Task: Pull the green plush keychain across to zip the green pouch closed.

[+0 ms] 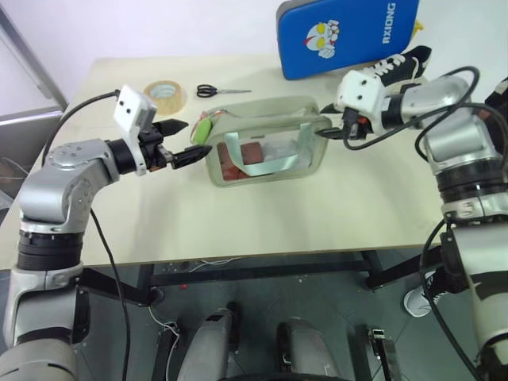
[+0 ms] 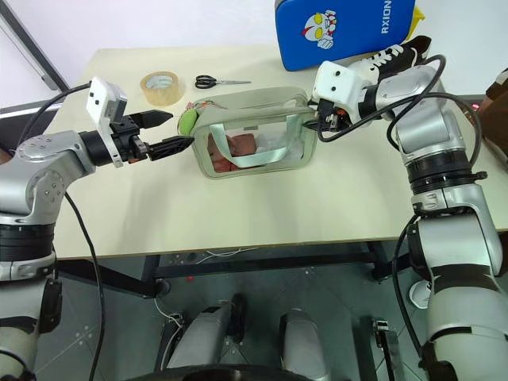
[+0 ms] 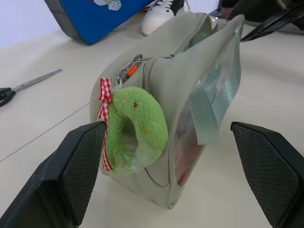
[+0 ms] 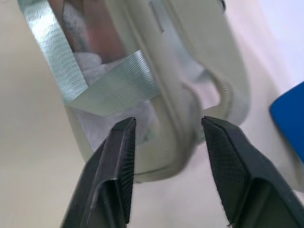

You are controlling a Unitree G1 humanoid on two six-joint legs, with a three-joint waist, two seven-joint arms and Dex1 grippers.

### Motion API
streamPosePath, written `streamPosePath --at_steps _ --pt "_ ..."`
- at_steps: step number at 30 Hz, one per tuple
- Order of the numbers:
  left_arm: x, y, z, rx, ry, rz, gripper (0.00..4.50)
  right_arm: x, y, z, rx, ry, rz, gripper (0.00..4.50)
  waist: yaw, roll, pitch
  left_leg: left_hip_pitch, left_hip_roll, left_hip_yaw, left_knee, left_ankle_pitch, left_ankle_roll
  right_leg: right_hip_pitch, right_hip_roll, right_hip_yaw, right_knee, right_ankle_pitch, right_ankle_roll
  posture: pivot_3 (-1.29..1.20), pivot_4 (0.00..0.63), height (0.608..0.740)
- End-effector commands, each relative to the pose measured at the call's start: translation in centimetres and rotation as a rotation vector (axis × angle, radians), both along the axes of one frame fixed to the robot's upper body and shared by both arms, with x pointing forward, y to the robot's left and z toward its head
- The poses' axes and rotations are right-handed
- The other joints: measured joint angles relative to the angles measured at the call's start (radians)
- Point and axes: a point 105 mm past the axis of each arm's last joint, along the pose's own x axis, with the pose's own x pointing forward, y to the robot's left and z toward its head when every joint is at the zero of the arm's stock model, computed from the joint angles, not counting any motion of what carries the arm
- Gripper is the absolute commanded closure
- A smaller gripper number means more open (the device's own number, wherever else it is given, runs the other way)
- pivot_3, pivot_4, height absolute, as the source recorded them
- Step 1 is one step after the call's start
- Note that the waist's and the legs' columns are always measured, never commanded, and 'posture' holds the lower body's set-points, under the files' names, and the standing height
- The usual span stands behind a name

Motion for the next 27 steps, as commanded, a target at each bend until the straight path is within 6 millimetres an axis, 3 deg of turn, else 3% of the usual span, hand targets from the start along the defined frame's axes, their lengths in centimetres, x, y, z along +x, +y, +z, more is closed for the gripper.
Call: streamPosePath --at_steps 1,2,7,13,16,23,27 --pt "-0.3 0.3 1.6 0.001 -0.057 0.005 0.00 0.0 0.2 1.9 0.008 -0.062 0.016 4.14 -0.001 0.000 0.000 0.000 0.000 0.000 0.000 0.000 0.000 0.000 0.000 0.000 0.000 0.000 0.000 0.00 0.150 0.740" --pt "-0.3 0.4 1.5 0.001 -0.056 0.010 0.00 0.0 0.3 1.9 0.007 -0.062 0.019 4.48 -0.001 0.000 0.000 0.000 0.000 0.000 0.000 0.000 0.000 0.000 0.000 0.000 0.000 0.000 0.000 0.00 0.150 0.740" --pt "-0.2 0.1 1.0 0.003 -0.048 0.011 0.00 -0.3 0.5 1.6 0.000 -0.046 0.047 4.48 -0.001 0.000 0.000 0.000 0.000 0.000 0.000 0.000 0.000 0.001 0.000 0.000 0.000 0.000 0.000 0.00 0.150 0.740" --pt "1.4 0.0 0.5 -0.044 -0.042 0.060 0.00 -1.1 0.6 1.2 -0.027 -0.027 0.081 4.48 0.000 0.000 0.000 0.001 0.000 0.000 0.001 0.000 0.000 0.001 0.000 0.000 0.001 0.000 0.000 0.00 0.150 0.740" --pt "2.1 0.2 0.3 -0.065 -0.036 0.072 0.89 -1.0 0.6 1.2 -0.025 -0.028 0.076 4.50 0.000 0.000 0.000 0.000 0.000 0.000 0.001 0.000 0.000 0.002 0.000 0.000 0.001 0.000 0.000 0.00 0.150 0.740" --pt "2.5 0.2 -0.1 -0.060 -0.022 0.051 4.42 -1.0 0.7 1.3 -0.020 -0.033 0.073 4.50 0.000 0.000 0.000 0.001 0.000 0.000 0.001 0.000 0.000 0.003 0.001 0.000 0.001 0.000 0.000 0.00 0.150 0.740" --pt "2.4 0.1 0.1 -0.070 -0.029 0.037 4.48 -1.0 0.6 1.4 -0.017 -0.036 0.070 4.50 0.000 0.000 0.000 0.000 0.000 0.000 0.001 0.000 0.000 0.002 0.000 0.000 0.001 0.000 0.000 0.00 0.150 0.740"
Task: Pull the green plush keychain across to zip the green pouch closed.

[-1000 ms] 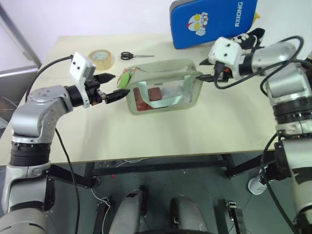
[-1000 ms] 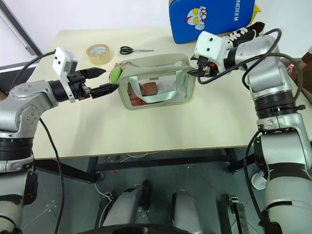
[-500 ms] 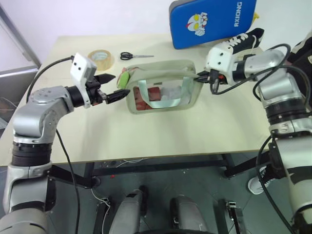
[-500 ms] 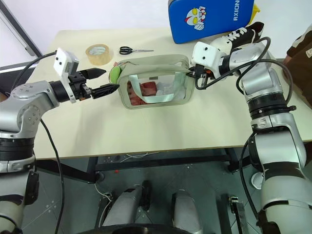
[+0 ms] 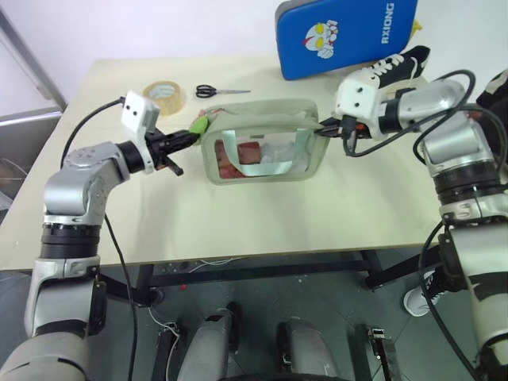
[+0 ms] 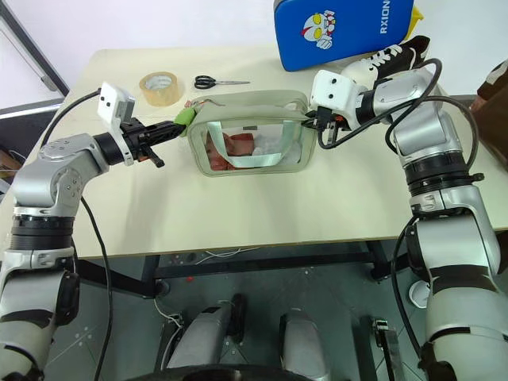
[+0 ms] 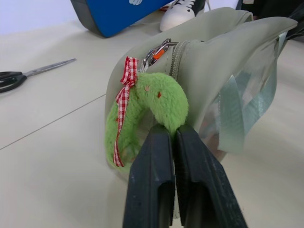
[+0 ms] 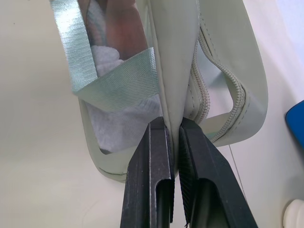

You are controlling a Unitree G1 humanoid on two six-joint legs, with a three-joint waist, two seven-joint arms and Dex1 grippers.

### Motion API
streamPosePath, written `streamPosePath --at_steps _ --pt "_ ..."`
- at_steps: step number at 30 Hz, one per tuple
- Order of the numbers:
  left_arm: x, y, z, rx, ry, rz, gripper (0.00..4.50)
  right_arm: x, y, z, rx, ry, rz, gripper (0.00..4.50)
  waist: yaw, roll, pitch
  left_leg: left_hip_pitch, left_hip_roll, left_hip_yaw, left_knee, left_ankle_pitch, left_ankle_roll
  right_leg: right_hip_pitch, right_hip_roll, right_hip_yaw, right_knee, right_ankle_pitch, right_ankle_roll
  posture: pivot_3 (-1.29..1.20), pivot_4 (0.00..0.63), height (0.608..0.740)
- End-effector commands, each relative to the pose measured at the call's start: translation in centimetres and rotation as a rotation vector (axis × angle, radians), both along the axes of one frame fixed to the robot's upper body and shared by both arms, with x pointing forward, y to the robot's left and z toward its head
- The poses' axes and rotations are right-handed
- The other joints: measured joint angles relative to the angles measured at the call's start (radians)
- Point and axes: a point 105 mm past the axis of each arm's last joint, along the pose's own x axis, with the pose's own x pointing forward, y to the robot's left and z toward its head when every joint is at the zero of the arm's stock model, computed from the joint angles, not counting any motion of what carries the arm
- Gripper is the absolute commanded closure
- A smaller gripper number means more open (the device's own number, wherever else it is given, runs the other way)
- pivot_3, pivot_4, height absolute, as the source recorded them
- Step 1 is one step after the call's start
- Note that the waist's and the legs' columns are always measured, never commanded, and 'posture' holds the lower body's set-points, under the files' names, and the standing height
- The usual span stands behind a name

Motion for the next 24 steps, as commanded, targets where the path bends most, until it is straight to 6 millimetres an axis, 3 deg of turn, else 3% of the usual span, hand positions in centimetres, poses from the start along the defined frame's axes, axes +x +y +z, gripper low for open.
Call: streamPosePath --at_steps 1,4,7,10,17,21,24 --pt "-0.1 -0.4 2.0 -0.008 -0.072 -0.023 4.48 -0.3 0.1 1.5 0.015 -0.054 0.012 4.50 0.000 0.000 0.000 0.000 0.000 0.000 0.000 0.000 0.000 0.000 0.000 0.000 0.000 0.000 0.000 0.00 0.150 0.740" --pt "0.0 -0.2 2.9 -0.029 -0.094 -0.015 4.48 -0.3 0.0 1.5 0.014 -0.057 0.008 4.50 0.000 0.000 0.000 0.000 0.000 0.000 0.000 0.000 0.000 0.000 0.000 0.000 0.000 0.000 0.000 0.00 0.150 0.740" --pt "-0.2 -0.4 6.7 -0.115 -0.166 -0.028 4.48 -0.4 0.0 1.6 0.015 -0.061 0.010 4.50 0.002 0.000 0.000 0.000 0.000 0.000 0.000 0.000 0.000 0.000 0.000 0.000 0.000 0.000 0.000 0.00 0.150 0.740" --pt "-0.5 -2.1 8.6 -0.111 -0.223 -0.079 4.48 -0.5 0.3 1.7 0.019 -0.067 0.017 4.50 0.002 -0.001 0.000 -0.001 0.000 0.000 0.001 0.000 0.000 0.001 0.000 -0.001 0.000 0.000 0.000 0.00 0.150 0.740" --pt "0.6 -7.6 5.9 0.124 -0.300 -0.155 4.48 -0.4 0.9 1.5 0.027 -0.071 0.024 4.50 0.003 -0.001 0.000 0.000 0.000 0.000 0.001 0.001 0.000 0.004 0.001 -0.001 0.001 0.000 0.001 0.00 0.150 0.740" --pt "1.1 -8.2 4.4 0.270 -0.343 -0.176 4.48 -0.5 1.0 1.5 0.027 -0.068 0.026 4.50 0.000 -0.001 0.000 -0.001 0.000 0.000 0.001 0.001 0.000 0.002 0.001 0.000 0.001 0.000 0.001 0.00 0.150 0.740" --pt "1.1 -7.4 5.3 0.278 -0.366 -0.170 3.45 -0.5 0.8 1.4 0.023 -0.064 0.021 4.50 -0.001 -0.001 0.000 0.000 0.000 0.000 0.001 0.001 0.000 0.002 0.001 0.000 0.001 0.000 0.000 0.00 0.150 0.740"
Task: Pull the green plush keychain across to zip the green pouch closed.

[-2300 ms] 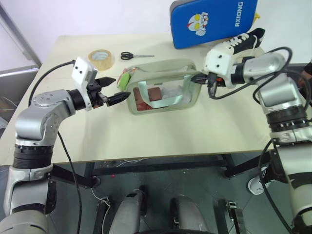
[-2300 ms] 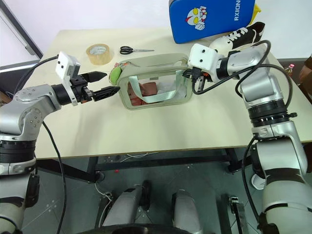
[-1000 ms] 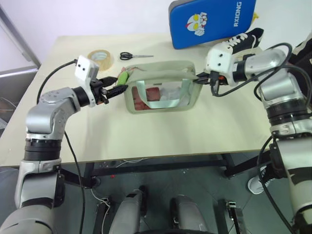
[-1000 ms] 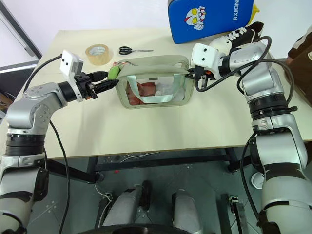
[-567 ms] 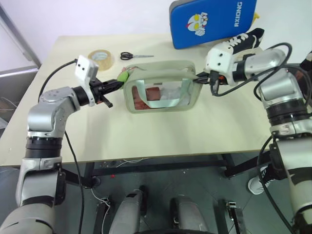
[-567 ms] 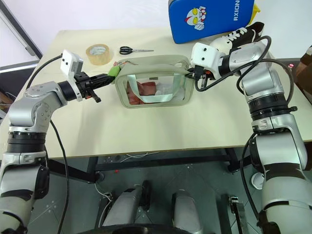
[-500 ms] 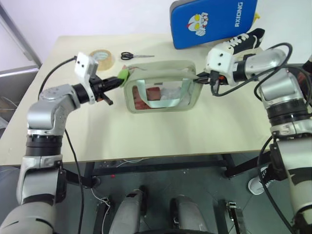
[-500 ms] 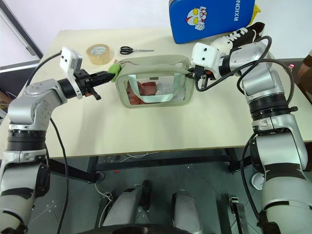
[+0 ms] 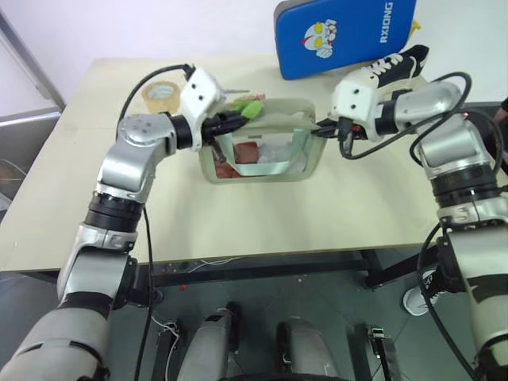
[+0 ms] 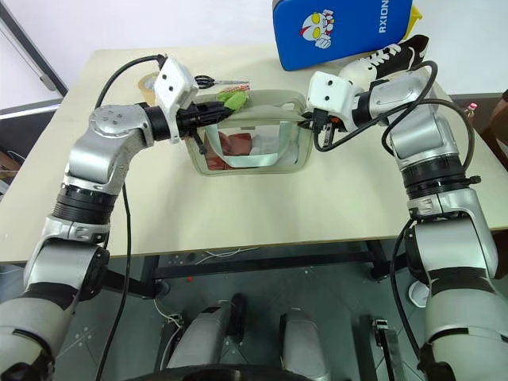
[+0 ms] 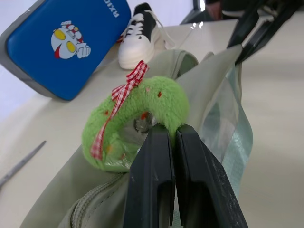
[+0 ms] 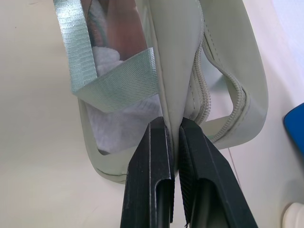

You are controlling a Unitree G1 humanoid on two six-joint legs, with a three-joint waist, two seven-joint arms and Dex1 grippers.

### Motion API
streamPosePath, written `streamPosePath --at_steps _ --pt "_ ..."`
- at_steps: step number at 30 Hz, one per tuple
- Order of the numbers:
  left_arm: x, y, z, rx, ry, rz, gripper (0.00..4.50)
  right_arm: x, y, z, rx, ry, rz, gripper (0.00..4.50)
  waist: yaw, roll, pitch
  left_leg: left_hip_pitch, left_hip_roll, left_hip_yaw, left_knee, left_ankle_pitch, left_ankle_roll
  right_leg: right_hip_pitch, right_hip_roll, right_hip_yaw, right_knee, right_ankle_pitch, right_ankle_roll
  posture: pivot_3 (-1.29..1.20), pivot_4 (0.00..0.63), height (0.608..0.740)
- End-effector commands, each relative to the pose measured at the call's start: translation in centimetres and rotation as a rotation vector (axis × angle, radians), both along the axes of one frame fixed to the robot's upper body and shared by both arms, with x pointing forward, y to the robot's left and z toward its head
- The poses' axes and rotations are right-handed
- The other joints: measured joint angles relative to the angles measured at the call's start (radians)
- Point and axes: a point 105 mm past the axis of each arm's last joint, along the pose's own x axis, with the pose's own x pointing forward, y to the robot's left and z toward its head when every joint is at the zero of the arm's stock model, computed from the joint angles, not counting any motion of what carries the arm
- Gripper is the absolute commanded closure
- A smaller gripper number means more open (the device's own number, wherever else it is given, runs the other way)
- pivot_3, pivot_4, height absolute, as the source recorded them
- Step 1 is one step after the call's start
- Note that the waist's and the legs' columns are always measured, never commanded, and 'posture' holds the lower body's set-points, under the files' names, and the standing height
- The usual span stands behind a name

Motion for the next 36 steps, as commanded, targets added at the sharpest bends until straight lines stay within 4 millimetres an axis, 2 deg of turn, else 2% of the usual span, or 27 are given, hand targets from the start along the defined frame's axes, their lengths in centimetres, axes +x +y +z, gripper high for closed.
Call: streamPosePath --at_steps 1,5,8,12,17,20,22,24,28,31,35,36 --pt "-0.1 1.3 2.6 0.021 -0.089 0.019 2.93 -0.3 0.1 1.4 0.017 -0.053 0.010 4.50 0.000 0.000 0.000 0.000 0.000 0.000 0.000 0.000 0.000 0.000 0.000 0.000 0.000 0.000 0.000 0.00 0.150 0.740" --pt "-0.8 2.4 3.5 0.047 -0.092 0.014 1.00 -0.2 0.0 1.4 0.016 -0.053 0.004 4.50 0.001 0.000 0.000 0.000 0.000 0.000 0.000 0.000 0.000 0.000 0.000 0.000 0.000 0.000 0.000 0.00 0.150 0.740" --pt "-1.8 4.2 3.1 0.113 -0.070 0.006 1.00 -0.1 0.0 1.4 0.019 -0.054 0.000 4.50 -0.001 0.000 0.000 0.000 0.000 0.000 0.000 0.000 0.000 0.000 0.000 0.000 0.000 0.000 0.000 0.00 0.150 0.740" --pt "-1.4 6.4 1.2 0.140 -0.017 0.079 1.00 0.1 0.4 1.3 0.027 -0.057 0.005 4.50 -0.002 0.001 0.000 0.001 0.000 0.000 -0.001 0.000 0.000 0.000 0.000 0.000 0.000 0.000 0.000 0.00 0.150 0.740" --pt "-0.2 6.5 -0.7 0.088 0.010 0.128 1.00 -0.1 0.7 1.3 0.028 -0.055 0.018 4.50 0.004 0.000 0.000 0.001 0.000 0.000 0.000 0.000 0.000 -0.002 -0.001 0.000 0.000 0.000 0.000 0.00 0.150 0.740" --pt "0.8 6.1 -2.5 0.053 0.056 0.143 1.00 -0.2 0.8 1.2 0.025 -0.050 0.022 4.50 0.003 0.000 0.000 0.001 0.000 0.000 0.001 0.000 0.000 -0.002 -0.001 0.000 0.000 0.000 0.000 0.00 0.150 0.740" --pt "1.1 6.0 -2.9 0.053 0.061 0.146 1.54 -0.2 0.7 1.2 0.023 -0.047 0.021 4.50 0.003 0.000 0.000 0.000 0.000 0.000 0.001 0.000 0.000 0.000 -0.001 0.000 0.000 0.000 0.000 0.00 0.150 0.740" --pt "1.2 6.1 -2.8 0.047 0.059 0.141 2.30 -0.3 0.6 1.1 0.022 -0.046 0.020 4.50 0.002 0.000 0.000 0.000 0.000 0.000 0.000 0.000 0.000 0.000 -0.001 0.000 0.000 0.000 0.000 0.00 0.150 0.740" --pt "1.2 6.3 -2.5 0.041 0.053 0.142 4.40 -0.3 0.5 1.2 0.022 -0.047 0.016 4.50 0.002 0.000 0.000 0.000 0.000 0.000 0.001 0.000 0.000 0.000 -0.001 0.000 0.000 0.000 0.000 0.00 0.150 0.740" --pt "1.0 6.3 -2.3 0.034 0.050 0.132 4.46 -0.3 0.5 1.5 0.033 -0.054 0.010 4.50 0.003 0.000 0.000 0.000 0.000 0.000 0.001 0.000 0.000 0.000 -0.001 0.000 0.000 0.000 0.000 0.00 0.150 0.740" --pt "1.0 6.1 -2.2 0.031 0.051 0.129 4.50 -0.8 0.4 2.9 0.026 -0.052 0.028 2.94 0.003 0.000 0.000 0.000 0.000 0.000 0.001 0.000 0.000 0.000 -0.001 0.000 0.000 0.000 0.000 0.00 0.150 0.740" --pt "0.9 6.0 -2.2 0.032 0.052 0.127 4.50 -0.7 0.3 3.6 0.017 -0.080 0.021 2.32 0.003 0.000 0.000 0.000 0.000 0.000 0.001 0.000 0.000 0.000 -0.001 0.000 0.000 0.000 0.000 0.00 0.150 0.740"
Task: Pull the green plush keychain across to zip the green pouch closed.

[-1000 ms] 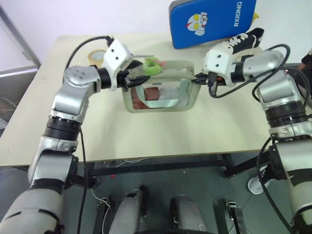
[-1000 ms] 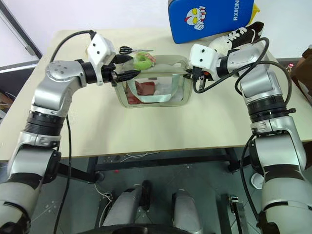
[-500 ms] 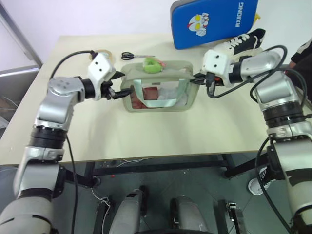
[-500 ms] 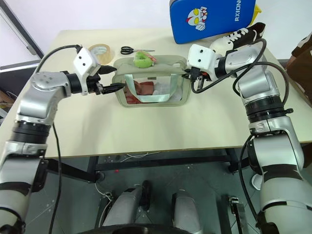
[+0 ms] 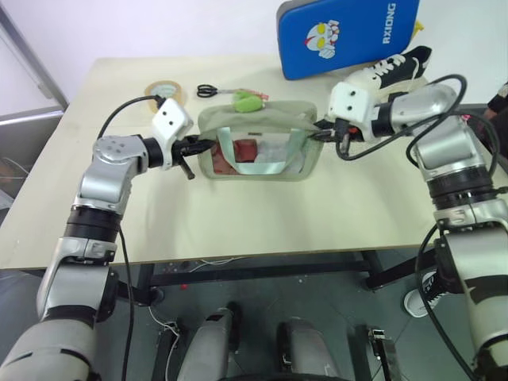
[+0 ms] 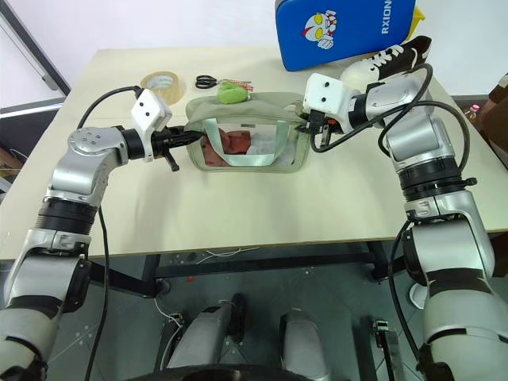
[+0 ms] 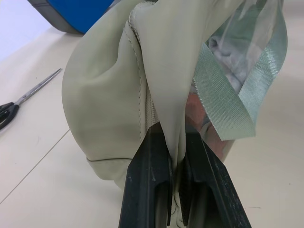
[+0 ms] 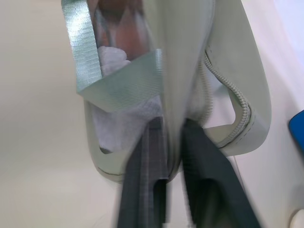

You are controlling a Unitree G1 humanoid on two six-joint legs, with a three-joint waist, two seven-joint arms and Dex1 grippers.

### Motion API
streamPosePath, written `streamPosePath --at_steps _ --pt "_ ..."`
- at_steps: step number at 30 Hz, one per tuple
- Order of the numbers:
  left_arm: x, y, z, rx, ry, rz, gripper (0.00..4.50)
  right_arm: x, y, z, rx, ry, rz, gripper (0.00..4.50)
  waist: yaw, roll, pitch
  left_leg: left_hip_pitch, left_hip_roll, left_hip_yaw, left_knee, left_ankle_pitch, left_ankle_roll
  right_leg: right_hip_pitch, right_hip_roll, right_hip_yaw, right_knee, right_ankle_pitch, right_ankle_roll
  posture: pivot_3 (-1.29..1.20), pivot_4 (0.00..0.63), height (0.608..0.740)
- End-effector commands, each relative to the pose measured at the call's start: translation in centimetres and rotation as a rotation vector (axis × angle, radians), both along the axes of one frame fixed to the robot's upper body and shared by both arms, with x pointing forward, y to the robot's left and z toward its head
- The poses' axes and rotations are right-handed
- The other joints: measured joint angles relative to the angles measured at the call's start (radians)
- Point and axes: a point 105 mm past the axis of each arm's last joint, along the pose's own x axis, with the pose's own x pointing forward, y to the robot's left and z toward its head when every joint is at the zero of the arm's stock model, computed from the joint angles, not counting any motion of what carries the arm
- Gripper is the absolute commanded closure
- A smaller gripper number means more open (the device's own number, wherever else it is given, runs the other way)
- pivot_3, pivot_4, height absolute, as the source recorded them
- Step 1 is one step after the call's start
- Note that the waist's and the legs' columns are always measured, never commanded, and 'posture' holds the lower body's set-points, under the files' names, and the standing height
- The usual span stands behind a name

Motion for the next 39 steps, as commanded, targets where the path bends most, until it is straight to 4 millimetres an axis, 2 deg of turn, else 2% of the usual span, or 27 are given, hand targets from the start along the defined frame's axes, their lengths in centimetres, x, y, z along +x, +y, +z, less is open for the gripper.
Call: streamPosePath --at_steps 1,3,6,9,12,14,16,19,24,25,27,31,32,39 --pt "-0.1 0.1 2.5 -0.013 -0.075 -0.003 4.50 -0.4 -0.2 4.6 -0.013 -0.141 0.018 1.86 0.000 0.000 0.000 0.000 0.000 0.000 0.000 0.000 0.000 0.000 0.000 0.000 0.000 0.000 0.000 0.00 0.150 0.740" --pt "-0.1 0.1 2.5 -0.012 -0.076 -0.003 4.50 -0.8 0.2 6.1 -0.016 -0.164 0.042 0.85 0.000 0.000 0.000 0.000 0.000 0.000 0.000 0.000 0.000 0.000 0.000 0.000 0.000 0.000 0.000 0.00 0.150 0.740" --pt "-0.1 0.1 2.5 -0.012 -0.077 -0.002 4.50 -1.0 2.2 8.6 0.071 -0.197 0.084 0.85 -0.002 0.000 0.000 0.000 0.000 0.000 -0.001 0.000 0.000 -0.002 0.000 0.000 0.000 0.000 0.000 0.00 0.150 0.740" --pt "-0.2 0.1 2.5 -0.014 -0.075 -0.004 4.50 -1.1 5.0 9.5 0.169 -0.185 0.132 0.85 -0.005 0.000 0.000 0.000 0.000 0.000 -0.001 0.000 0.000 -0.002 0.000 0.000 0.000 0.000 0.000 0.00 0.150 0.740" --pt "-0.2 0.0 2.5 -0.014 -0.072 -0.007 4.50 -0.7 7.4 9.4 0.246 -0.169 0.147 0.85 -0.005 0.000 0.000 0.000 0.000 0.000 -0.001 0.000 0.000 -0.003 0.000 0.000 0.000 0.000 0.000 0.00 0.150 0.740" --pt "-0.2 -0.1 2.5 -0.014 -0.073 -0.007 4.50 -0.1 9.5 8.7 0.298 -0.135 0.141 0.85 -0.004 0.000 0.000 0.000 0.000 0.000 -0.001 0.000 0.000 -0.004 0.000 0.000 0.000 0.000 0.000 0.00 0.150 0.740" --pt "-0.2 -0.1 2.4 -0.013 -0.073 -0.008 4.50 0.3 10.6 7.9 0.309 -0.110 0.142 0.85 -0.002 0.000 0.000 0.000 0.000 0.000 -0.001 0.000 0.000 -0.004 0.000 0.000 0.001 0.000 0.000 0.00 0.150 0.740" --pt "-0.3 -0.3 2.3 -0.014 -0.073 -0.010 4.50 0.9 11.1 7.0 0.308 -0.096 0.127 0.85 0.002 0.000 0.000 0.000 0.000 0.000 -0.001 0.000 0.000 -0.005 0.000 0.000 0.001 0.000 0.000 0.00 0.150 0.740" --pt "-0.5 -0.4 2.3 -0.022 -0.075 -0.007 4.50 1.6 10.9 6.0 0.299 -0.072 0.102 0.85 -0.001 0.000 0.000 0.000 -0.001 0.000 0.000 0.000 0.000 -0.004 0.001 0.000 0.001 0.000 0.000 0.00 0.150 0.740" --pt "-0.5 -0.4 2.3 -0.022 -0.075 -0.007 4.50 1.7 10.9 6.1 0.308 -0.065 0.099 1.37 -0.001 0.000 0.000 0.000 -0.001 0.000 -0.001 0.000 -0.001 -0.004 0.001 0.000 0.002 0.000 0.000 0.00 0.150 0.740" --pt "-0.6 -0.4 2.2 -0.021 -0.074 -0.007 4.50 1.7 10.9 6.3 0.324 -0.056 0.095 2.12 -0.003 0.000 0.000 0.000 -0.001 0.000 -0.001 0.000 -0.001 -0.002 0.001 0.000 0.002 0.000 0.000 0.00 0.150 0.740" --pt "-0.5 -0.6 2.4 -0.031 -0.073 -0.003 4.50 2.0 10.1 6.1 0.308 -0.069 0.074 4.26 -0.003 0.000 0.000 0.000 -0.001 0.000 -0.001 0.000 -0.001 -0.002 0.001 0.000 0.003 0.000 0.000 0.00 0.150 0.740" --pt "-0.5 -0.7 2.5 -0.034 -0.074 -0.004 4.50 2.0 9.9 6.0 0.302 -0.071 0.071 4.46 -0.002 0.000 0.000 0.000 -0.001 0.000 -0.001 0.000 -0.001 -0.002 0.001 0.000 0.003 0.000 0.000 0.00 0.150 0.740" --pt "-0.4 -0.9 2.6 -0.045 -0.073 -0.007 4.50 1.4 6.3 8.7 0.307 -0.149 -0.003 4.46 0.001 0.000 0.000 0.000 -0.001 0.000 -0.001 0.000 -0.001 -0.005 0.000 0.000 0.002 0.000 0.000 0.00 0.150 0.740"
